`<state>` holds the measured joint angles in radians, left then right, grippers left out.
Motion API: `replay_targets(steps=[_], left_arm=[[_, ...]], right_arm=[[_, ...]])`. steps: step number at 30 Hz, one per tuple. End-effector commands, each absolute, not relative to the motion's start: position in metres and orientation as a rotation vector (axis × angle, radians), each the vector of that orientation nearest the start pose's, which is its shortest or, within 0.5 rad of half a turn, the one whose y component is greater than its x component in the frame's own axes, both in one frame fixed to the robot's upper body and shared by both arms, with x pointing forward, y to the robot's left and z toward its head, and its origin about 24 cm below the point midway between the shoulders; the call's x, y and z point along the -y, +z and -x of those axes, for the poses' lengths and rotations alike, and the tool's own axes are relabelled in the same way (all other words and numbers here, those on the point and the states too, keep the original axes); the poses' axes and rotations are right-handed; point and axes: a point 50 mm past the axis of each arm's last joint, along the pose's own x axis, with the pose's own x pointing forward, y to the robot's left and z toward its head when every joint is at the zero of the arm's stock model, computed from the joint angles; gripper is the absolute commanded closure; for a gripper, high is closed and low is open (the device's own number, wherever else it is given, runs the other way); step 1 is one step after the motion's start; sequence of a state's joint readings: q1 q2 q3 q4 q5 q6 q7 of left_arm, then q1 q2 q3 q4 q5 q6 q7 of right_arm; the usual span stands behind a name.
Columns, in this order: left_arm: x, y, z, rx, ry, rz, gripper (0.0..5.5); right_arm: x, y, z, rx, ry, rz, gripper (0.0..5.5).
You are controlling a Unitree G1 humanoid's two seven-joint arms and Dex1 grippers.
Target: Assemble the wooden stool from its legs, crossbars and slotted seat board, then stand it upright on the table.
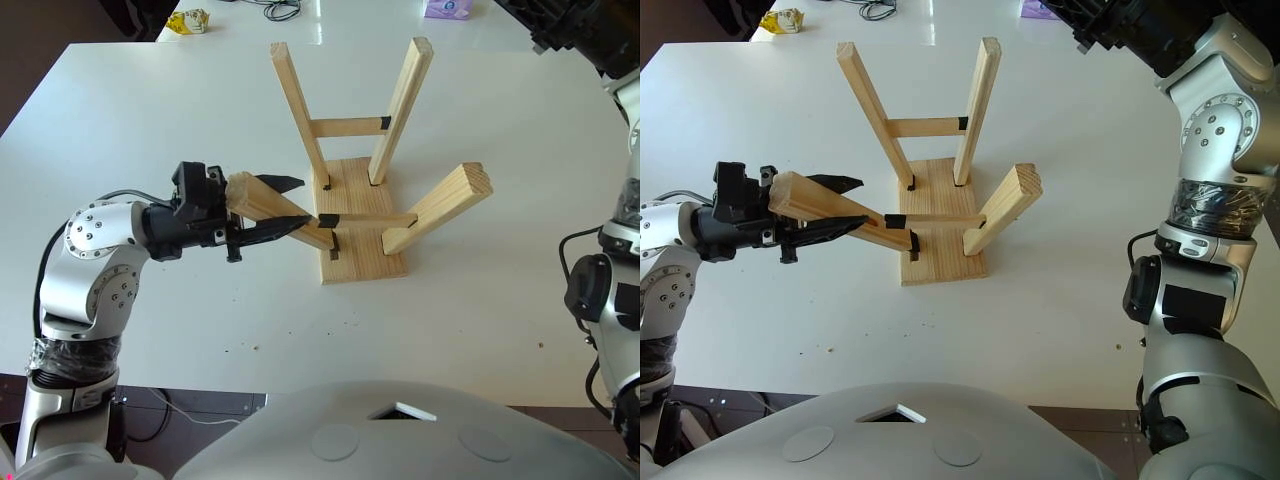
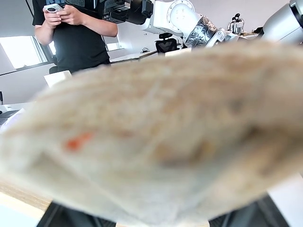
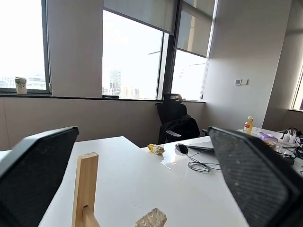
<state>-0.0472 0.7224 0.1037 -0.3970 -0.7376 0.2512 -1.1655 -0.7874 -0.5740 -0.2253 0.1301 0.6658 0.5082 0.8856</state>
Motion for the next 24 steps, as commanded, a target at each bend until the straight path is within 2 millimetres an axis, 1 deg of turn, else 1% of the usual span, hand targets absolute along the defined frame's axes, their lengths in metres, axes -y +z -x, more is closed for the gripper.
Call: replay_targets(steps=[1, 5, 11, 16, 18, 21, 24], left_arm=[[-0.193, 0.155, -0.208, 0.009, -1.408, -0.127, 3.46], [-0.195, 0.160, -0.211, -0.019, -1.422, -0.137, 3.46], [-0.202, 0.159, -0.215, -0.082, -1.423, -0.168, 3.46], [-0.209, 0.169, -0.224, -0.088, -1.430, -0.189, 3.46], [-0.211, 0.171, -0.229, -0.105, -1.440, -0.200, 3.46], [-0.210, 0.178, -0.236, -0.118, -1.474, -0.207, 3.46], [-0.210, 0.180, -0.238, -0.144, -1.502, -0.213, 3.46]], right_arm=[[0.206, 0.264, -0.319, 0.347, 0.913, -0.060, 0.45], [0.207, 0.259, -0.315, 0.353, 0.886, -0.075, 0.45], [0.208, 0.253, -0.310, 0.356, 0.853, -0.099, 0.45], [0.210, 0.249, -0.303, 0.359, 0.816, -0.111, 0.45], [0.210, 0.247, -0.299, 0.370, 0.796, -0.125, 0.45], [0.211, 0.239, -0.290, 0.378, 0.754, -0.142, 0.45], [0.212, 0.231, -0.283, 0.371, 0.715, -0.162, 0.45]])
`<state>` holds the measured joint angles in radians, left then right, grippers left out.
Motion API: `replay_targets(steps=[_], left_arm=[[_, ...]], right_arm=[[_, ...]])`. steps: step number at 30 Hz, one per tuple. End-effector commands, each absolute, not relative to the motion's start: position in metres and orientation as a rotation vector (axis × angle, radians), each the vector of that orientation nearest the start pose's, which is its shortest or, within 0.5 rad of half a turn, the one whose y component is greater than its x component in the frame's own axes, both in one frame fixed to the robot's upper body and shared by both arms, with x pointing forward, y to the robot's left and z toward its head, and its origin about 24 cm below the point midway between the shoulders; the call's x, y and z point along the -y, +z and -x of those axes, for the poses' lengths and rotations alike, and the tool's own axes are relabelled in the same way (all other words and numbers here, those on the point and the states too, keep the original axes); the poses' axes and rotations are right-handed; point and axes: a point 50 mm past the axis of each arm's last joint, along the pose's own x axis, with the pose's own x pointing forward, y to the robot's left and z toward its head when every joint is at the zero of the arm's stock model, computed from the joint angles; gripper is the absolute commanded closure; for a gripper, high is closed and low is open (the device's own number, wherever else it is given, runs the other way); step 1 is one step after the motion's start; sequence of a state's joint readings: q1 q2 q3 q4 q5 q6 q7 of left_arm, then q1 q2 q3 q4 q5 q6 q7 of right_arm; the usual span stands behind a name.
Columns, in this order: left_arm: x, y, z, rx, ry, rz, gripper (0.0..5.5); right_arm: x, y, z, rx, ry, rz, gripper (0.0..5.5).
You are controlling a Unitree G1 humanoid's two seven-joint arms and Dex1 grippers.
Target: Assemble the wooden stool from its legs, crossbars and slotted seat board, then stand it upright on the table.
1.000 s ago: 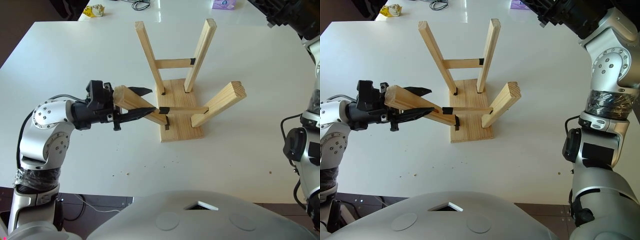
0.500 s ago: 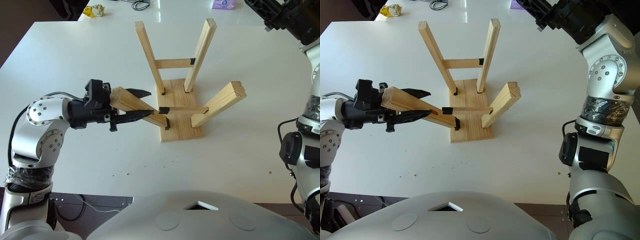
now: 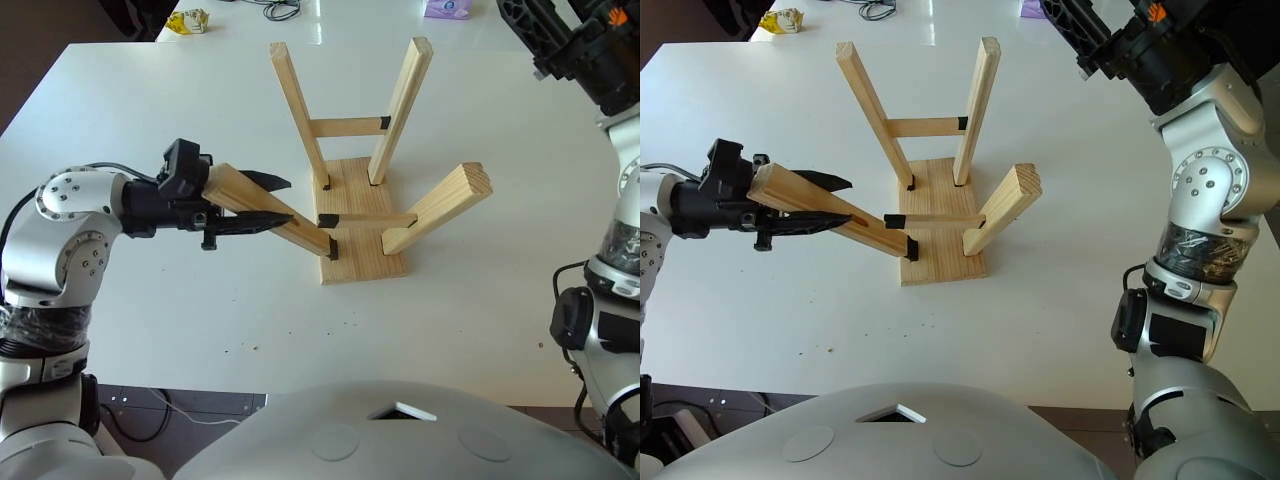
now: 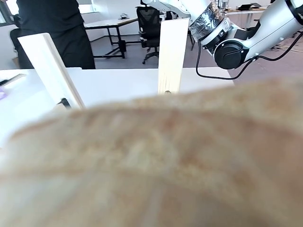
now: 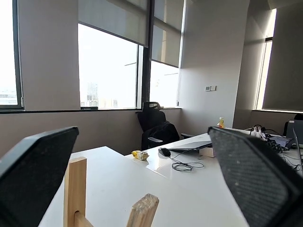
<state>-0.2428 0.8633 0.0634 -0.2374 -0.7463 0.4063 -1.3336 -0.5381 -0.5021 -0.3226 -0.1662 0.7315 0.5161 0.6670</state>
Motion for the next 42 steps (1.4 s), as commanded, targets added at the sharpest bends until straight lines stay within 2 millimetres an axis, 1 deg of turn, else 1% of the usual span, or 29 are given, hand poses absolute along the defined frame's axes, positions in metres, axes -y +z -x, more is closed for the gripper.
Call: replay_targets(steps=[1, 8, 18, 25, 30, 34, 38, 42], left_arm=[[-0.210, 0.179, -0.238, -0.155, -1.507, -0.215, 3.46], [-0.210, 0.168, -0.235, -0.206, -1.532, -0.256, 3.46], [-0.213, 0.172, -0.248, -0.209, -1.543, -0.366, 3.46], [-0.212, 0.170, -0.243, -0.235, -1.576, -0.385, 3.46], [-0.213, 0.170, -0.247, -0.253, -1.587, -0.405, 3.46], [-0.210, 0.170, -0.251, -0.263, -1.613, -0.419, 3.46], [-0.206, 0.173, -0.261, -0.263, -1.635, -0.444, 3.46], [-0.202, 0.170, -0.262, -0.267, -1.649, -0.485, 3.46]], right_arm=[[0.212, 0.230, -0.281, 0.369, 0.706, -0.166, 0.45], [0.210, 0.226, -0.275, 0.355, 0.680, -0.189, 0.45], [0.202, 0.216, -0.270, 0.321, 0.679, -0.211, 0.45], [0.193, 0.211, -0.263, 0.314, 0.677, -0.230, 0.45], [0.191, 0.207, -0.259, 0.308, 0.664, -0.245, 0.45], [0.186, 0.204, -0.257, 0.319, 0.657, -0.266, 0.45], [0.181, 0.201, -0.256, 0.326, 0.645, -0.273, 0.45], [0.176, 0.199, -0.255, 0.336, 0.637, -0.285, 0.45]])
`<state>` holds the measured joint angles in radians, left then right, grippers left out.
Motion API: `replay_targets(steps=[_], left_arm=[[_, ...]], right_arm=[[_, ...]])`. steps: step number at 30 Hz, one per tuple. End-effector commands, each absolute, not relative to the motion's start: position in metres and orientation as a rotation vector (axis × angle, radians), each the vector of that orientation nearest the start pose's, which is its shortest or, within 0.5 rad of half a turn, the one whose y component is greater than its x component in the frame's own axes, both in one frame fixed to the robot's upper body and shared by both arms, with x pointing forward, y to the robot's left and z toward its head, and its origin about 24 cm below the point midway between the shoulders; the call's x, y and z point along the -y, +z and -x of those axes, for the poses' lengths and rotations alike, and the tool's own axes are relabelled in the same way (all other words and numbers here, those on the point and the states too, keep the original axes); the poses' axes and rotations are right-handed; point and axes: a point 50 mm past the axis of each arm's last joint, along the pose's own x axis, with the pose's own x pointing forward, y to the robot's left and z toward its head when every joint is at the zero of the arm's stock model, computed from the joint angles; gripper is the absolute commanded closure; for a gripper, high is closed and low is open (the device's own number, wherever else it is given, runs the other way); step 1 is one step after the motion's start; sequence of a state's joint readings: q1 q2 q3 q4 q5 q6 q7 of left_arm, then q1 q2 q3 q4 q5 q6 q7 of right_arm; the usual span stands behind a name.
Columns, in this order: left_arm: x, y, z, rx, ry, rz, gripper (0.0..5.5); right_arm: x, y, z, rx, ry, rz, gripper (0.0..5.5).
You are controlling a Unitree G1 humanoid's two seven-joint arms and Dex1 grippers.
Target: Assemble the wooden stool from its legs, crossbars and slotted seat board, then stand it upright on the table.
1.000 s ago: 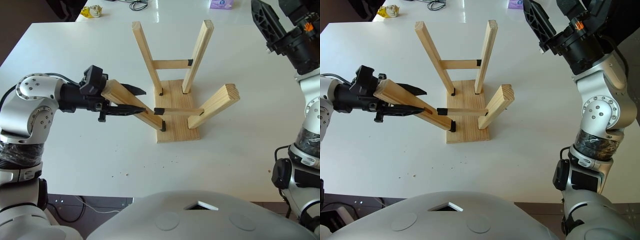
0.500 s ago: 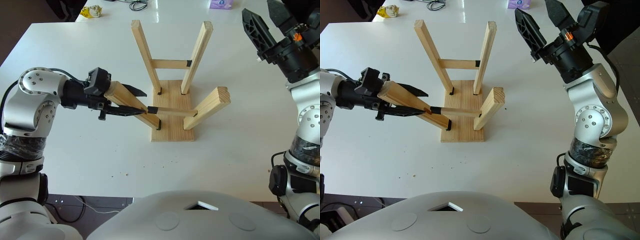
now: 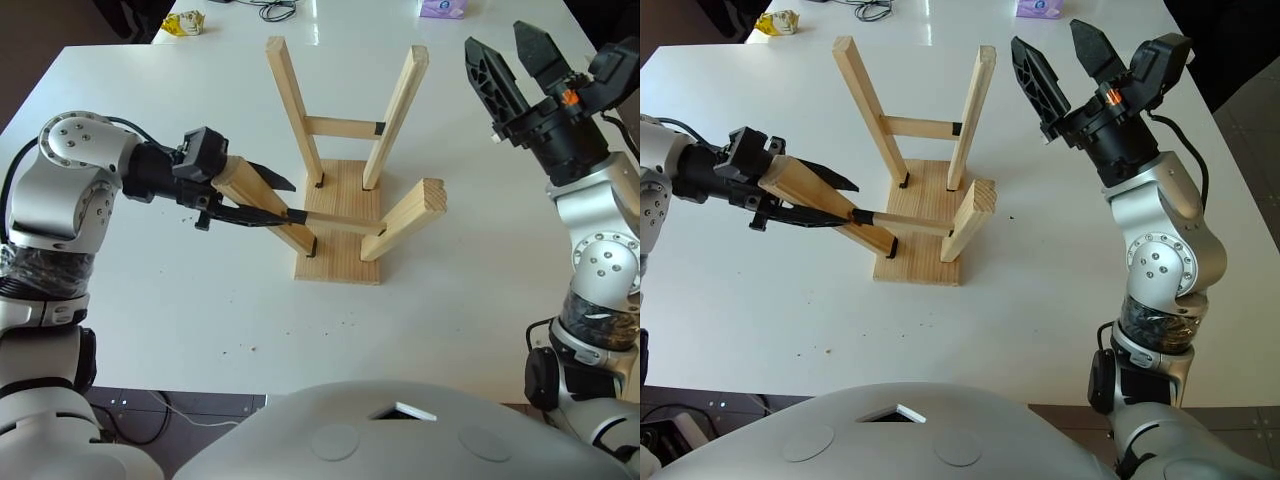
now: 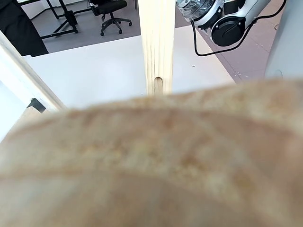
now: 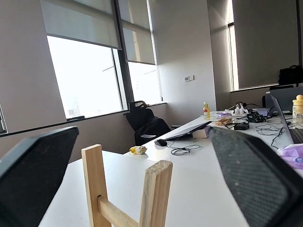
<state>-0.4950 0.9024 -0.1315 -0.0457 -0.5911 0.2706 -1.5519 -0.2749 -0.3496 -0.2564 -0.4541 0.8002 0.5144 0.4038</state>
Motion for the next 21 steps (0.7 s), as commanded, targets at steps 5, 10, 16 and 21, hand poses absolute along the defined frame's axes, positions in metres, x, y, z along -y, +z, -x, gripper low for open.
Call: replay_targets(steps=[5, 10, 16, 21], left_arm=[[-0.201, 0.166, -0.262, -0.288, -1.651, -0.522, 3.46], [-0.197, 0.161, -0.265, -0.305, -1.643, -0.528, 3.46], [-0.199, 0.150, -0.270, -0.350, -1.571, -0.475, 3.46], [-0.192, 0.152, -0.272, -0.361, -1.482, -0.429, 3.46]], right_arm=[[0.172, 0.196, -0.254, 0.339, 0.633, -0.284, 0.45], [0.163, 0.195, -0.262, 0.324, 0.625, -0.251, 0.45], [0.168, 0.187, -0.266, 0.217, 0.627, -0.183, 0.81], [0.168, 0.189, -0.257, 0.183, 0.648, -0.153, 1.56]])
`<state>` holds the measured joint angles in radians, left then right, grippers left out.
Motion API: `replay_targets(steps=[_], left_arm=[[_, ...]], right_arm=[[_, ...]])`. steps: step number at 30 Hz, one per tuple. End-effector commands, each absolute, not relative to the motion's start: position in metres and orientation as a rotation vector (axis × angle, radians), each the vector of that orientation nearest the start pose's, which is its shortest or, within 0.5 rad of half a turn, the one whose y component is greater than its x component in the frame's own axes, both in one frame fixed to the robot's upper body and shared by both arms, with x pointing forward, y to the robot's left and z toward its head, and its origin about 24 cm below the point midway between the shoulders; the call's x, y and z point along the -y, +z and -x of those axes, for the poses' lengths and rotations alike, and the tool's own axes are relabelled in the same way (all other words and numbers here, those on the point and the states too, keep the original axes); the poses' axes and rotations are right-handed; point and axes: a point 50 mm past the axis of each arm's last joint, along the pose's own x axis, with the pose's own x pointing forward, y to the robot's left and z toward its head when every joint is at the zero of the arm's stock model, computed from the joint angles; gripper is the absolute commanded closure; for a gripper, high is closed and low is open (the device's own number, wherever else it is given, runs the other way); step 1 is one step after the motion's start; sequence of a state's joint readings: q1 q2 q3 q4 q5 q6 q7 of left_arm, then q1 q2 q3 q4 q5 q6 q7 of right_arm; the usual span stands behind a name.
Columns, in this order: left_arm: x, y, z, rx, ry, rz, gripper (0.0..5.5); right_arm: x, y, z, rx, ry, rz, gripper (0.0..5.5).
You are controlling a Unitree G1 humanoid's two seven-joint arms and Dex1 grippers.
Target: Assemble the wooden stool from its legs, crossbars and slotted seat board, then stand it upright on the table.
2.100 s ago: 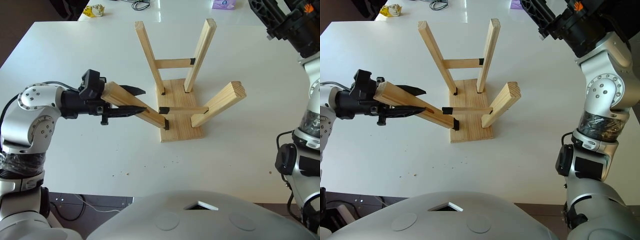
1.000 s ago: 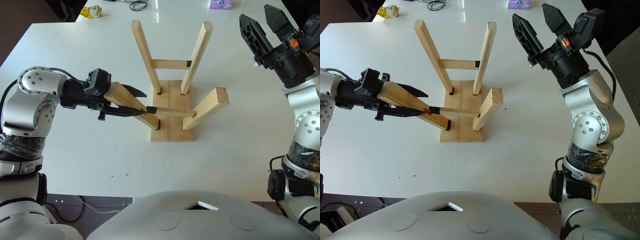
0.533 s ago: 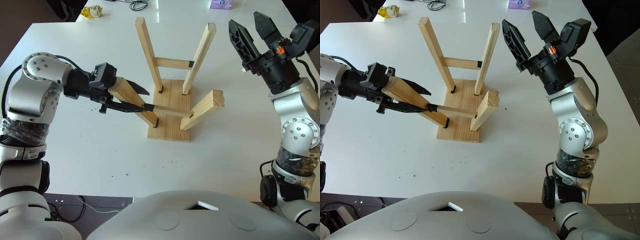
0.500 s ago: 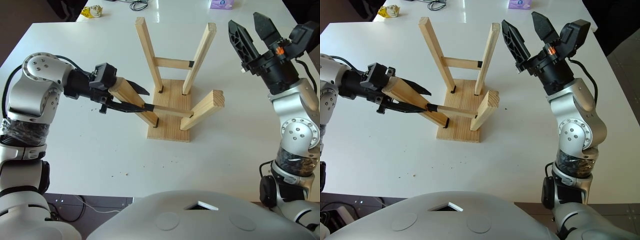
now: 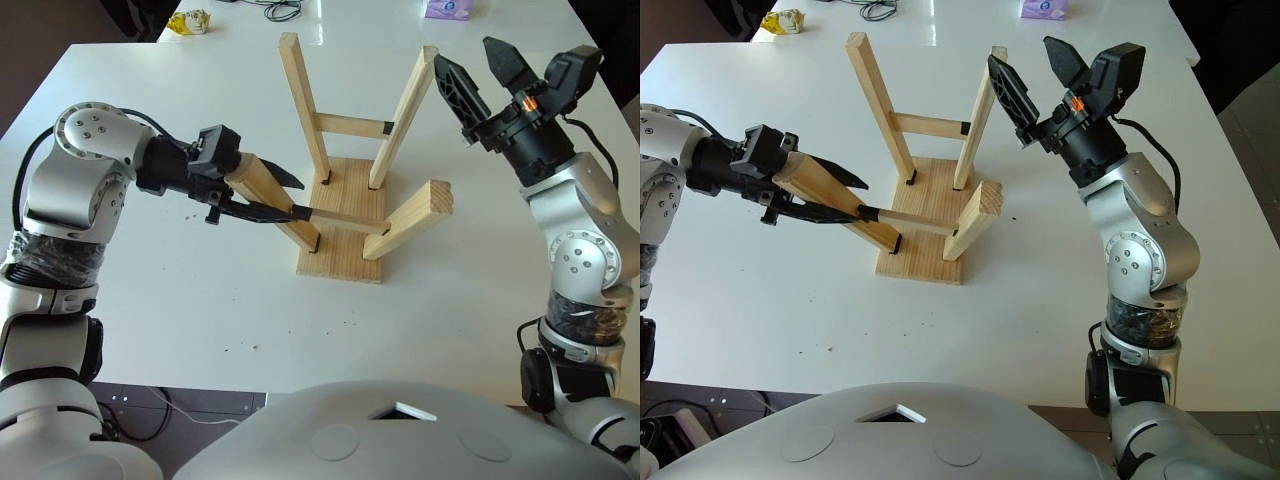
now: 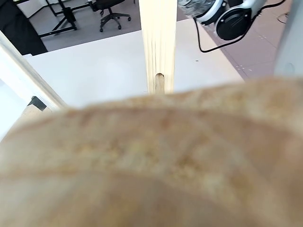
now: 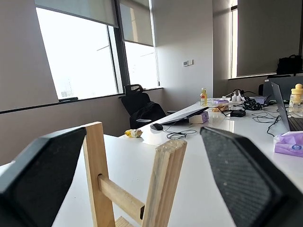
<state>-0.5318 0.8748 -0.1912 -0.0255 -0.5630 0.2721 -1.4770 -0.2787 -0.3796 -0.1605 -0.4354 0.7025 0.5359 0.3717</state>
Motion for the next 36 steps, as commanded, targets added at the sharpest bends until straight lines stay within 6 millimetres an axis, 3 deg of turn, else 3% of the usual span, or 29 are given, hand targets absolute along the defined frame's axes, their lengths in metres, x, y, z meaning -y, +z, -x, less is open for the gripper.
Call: replay_targets(steps=[1, 7, 14, 18, 23, 28, 31, 36], left_arm=[[-0.191, 0.152, -0.270, -0.365, -1.468, -0.415, 3.46], [-0.185, 0.150, -0.250, -0.393, -1.421, -0.356, 3.46], [-0.179, 0.144, -0.243, -0.444, -1.336, -0.334, 3.46], [-0.175, 0.149, -0.245, -0.453, -1.315, -0.332, 3.46], [-0.168, 0.153, -0.251, -0.452, -1.272, -0.303, 3.46], [-0.163, 0.153, -0.241, -0.461, -1.261, -0.278, 3.46], [-0.160, 0.152, -0.237, -0.463, -1.255, -0.267, 3.46], [-0.155, 0.149, -0.237, -0.468, -1.244, -0.275, 3.46]], right_arm=[[0.168, 0.188, -0.256, 0.169, 0.646, -0.147, 1.67], [0.178, 0.178, -0.244, 0.062, 0.582, -0.090, 2.60], [0.196, 0.169, -0.245, 0.018, 0.367, -0.099, 3.59], [0.174, 0.178, -0.230, 0.061, 0.453, -0.147, 4.14], [0.160, 0.238, -0.226, 0.334, 0.522, -0.289, 4.87], [0.155, 0.269, -0.216, 0.414, 0.660, -0.330, 5.50], [0.140, 0.271, -0.214, 0.386, 0.747, -0.329, 5.50], [0.097, 0.233, -0.225, 0.165, 0.799, -0.244, 5.50]])
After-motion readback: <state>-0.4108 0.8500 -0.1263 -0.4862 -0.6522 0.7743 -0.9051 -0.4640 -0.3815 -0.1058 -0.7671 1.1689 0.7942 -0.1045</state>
